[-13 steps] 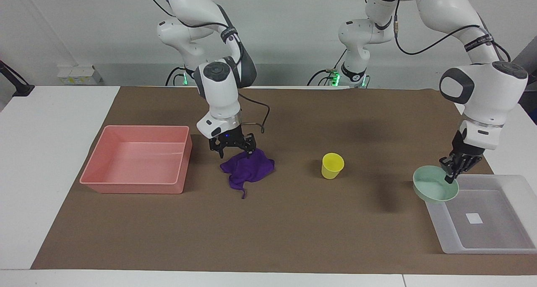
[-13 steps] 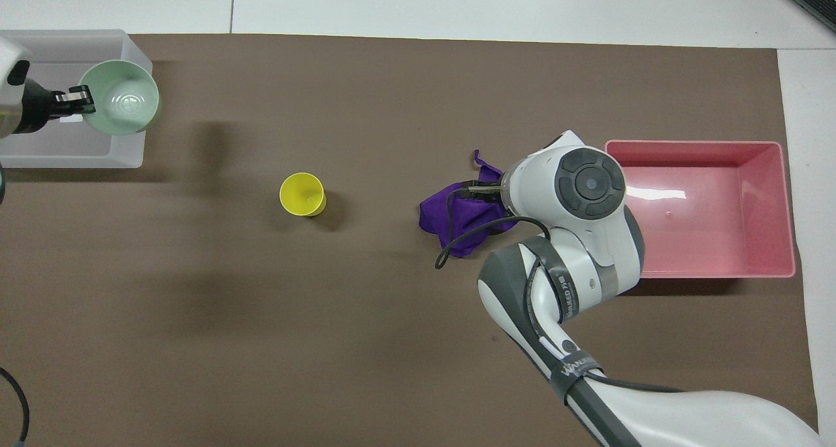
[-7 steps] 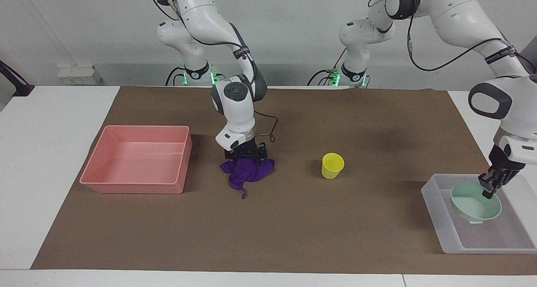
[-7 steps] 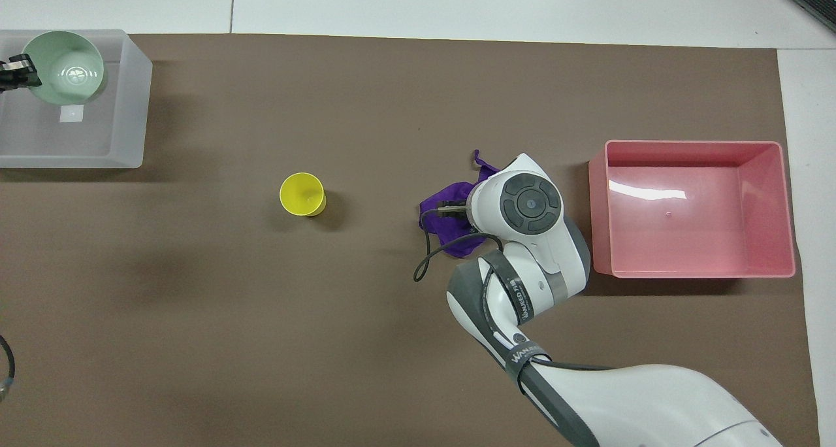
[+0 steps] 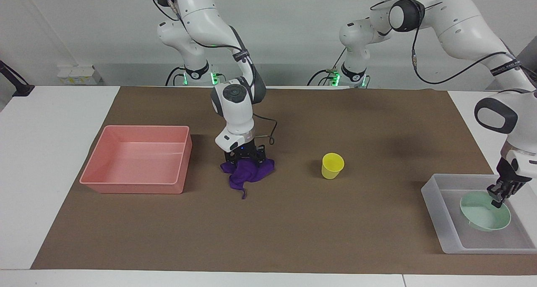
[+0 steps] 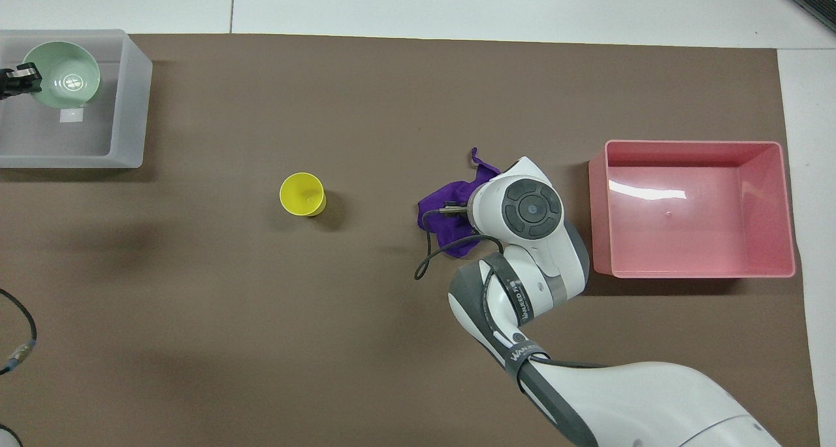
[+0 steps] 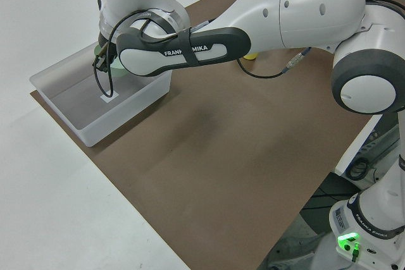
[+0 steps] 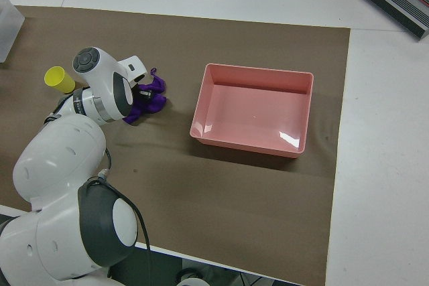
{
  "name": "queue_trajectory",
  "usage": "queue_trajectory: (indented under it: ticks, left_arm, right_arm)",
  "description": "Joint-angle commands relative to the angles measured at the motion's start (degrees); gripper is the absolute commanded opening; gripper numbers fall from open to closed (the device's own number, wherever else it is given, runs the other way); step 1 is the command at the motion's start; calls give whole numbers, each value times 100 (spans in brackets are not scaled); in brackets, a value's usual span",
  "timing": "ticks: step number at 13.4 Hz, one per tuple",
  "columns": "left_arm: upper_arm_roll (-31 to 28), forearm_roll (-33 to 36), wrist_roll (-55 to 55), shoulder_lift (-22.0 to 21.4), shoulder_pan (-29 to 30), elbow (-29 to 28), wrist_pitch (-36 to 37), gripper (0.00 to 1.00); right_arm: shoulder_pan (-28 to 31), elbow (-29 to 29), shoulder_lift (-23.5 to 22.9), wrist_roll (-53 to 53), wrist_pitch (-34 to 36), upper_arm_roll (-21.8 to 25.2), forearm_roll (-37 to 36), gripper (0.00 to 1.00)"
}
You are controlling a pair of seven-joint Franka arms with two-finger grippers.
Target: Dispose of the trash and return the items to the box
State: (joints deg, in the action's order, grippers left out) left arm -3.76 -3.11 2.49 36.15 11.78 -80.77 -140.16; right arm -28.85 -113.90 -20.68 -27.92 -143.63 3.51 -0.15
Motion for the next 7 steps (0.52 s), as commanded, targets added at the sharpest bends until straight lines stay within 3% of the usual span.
queue_trajectory:
  ticks: [1, 5, 7]
  left_arm:
    - [24, 153, 41, -133, 44, -429, -275, 2]
    - [24, 206, 6, -169, -70, -379, -118, 41]
    - [68, 241, -3, -178, -88, -159, 268, 76]
  right_arm:
    - [28, 25, 248, -56, 484, 18, -11, 0]
    - [160, 149, 933, -64, 1231, 62, -125, 0]
    - [405, 315, 1284, -12, 1643, 53, -265, 0]
